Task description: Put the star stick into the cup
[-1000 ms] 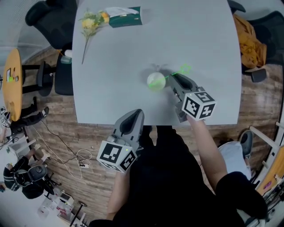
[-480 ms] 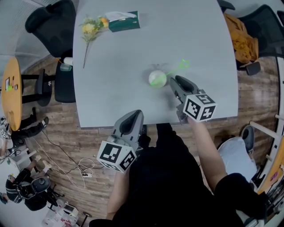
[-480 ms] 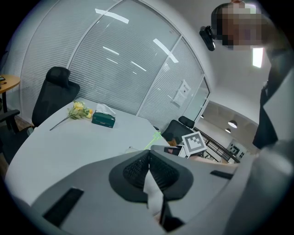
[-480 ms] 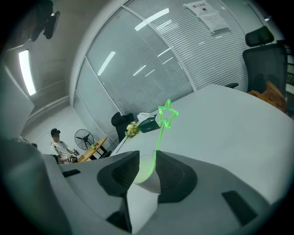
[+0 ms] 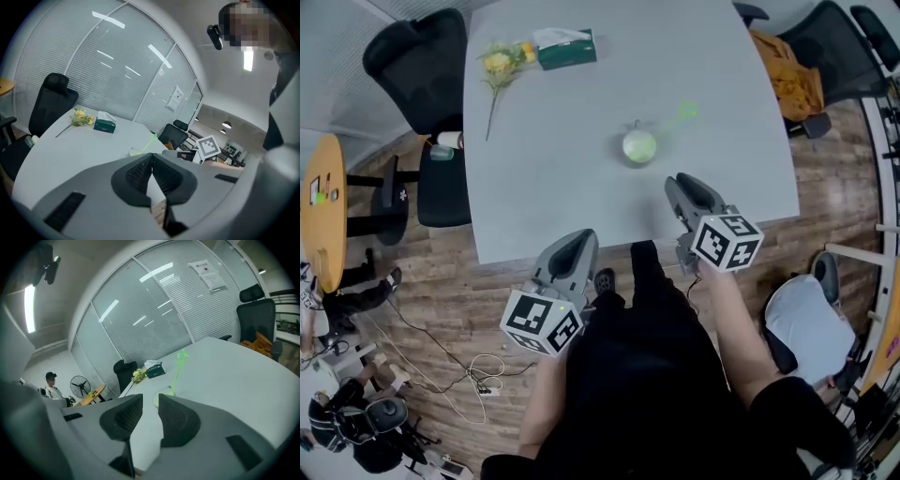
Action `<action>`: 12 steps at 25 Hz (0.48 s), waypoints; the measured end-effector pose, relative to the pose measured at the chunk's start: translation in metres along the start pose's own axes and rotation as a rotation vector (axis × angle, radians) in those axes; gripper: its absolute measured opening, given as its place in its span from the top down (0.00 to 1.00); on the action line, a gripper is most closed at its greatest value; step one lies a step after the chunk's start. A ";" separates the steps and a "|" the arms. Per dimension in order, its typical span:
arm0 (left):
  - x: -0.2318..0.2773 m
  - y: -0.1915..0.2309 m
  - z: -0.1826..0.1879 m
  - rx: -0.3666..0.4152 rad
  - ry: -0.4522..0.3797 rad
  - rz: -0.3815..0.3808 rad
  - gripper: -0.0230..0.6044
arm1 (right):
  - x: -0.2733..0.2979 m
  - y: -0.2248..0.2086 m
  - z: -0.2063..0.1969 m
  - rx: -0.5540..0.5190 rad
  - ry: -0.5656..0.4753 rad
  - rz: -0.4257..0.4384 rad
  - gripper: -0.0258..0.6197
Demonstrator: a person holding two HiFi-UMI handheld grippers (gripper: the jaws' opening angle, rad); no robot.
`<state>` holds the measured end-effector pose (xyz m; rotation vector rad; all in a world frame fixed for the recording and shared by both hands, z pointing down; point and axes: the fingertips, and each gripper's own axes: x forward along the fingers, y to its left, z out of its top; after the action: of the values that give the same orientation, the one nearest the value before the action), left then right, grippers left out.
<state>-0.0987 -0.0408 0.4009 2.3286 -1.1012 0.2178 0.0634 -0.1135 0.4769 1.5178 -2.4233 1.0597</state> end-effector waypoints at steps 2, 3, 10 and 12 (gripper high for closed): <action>-0.015 -0.002 -0.005 0.007 -0.008 -0.016 0.96 | -0.015 0.014 -0.006 -0.009 -0.019 -0.010 0.78; -0.023 -0.003 -0.008 0.010 -0.012 -0.026 0.96 | -0.023 0.021 -0.008 -0.016 -0.028 -0.016 0.78; -0.067 -0.007 -0.019 0.050 -0.035 -0.098 0.96 | -0.073 0.072 -0.025 -0.071 -0.097 -0.050 0.78; -0.076 -0.009 -0.021 0.064 -0.037 -0.119 0.96 | -0.087 0.086 -0.030 -0.090 -0.118 -0.059 0.79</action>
<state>-0.1401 0.0257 0.3867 2.4547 -0.9816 0.1679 0.0281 -0.0068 0.4193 1.6554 -2.4483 0.8617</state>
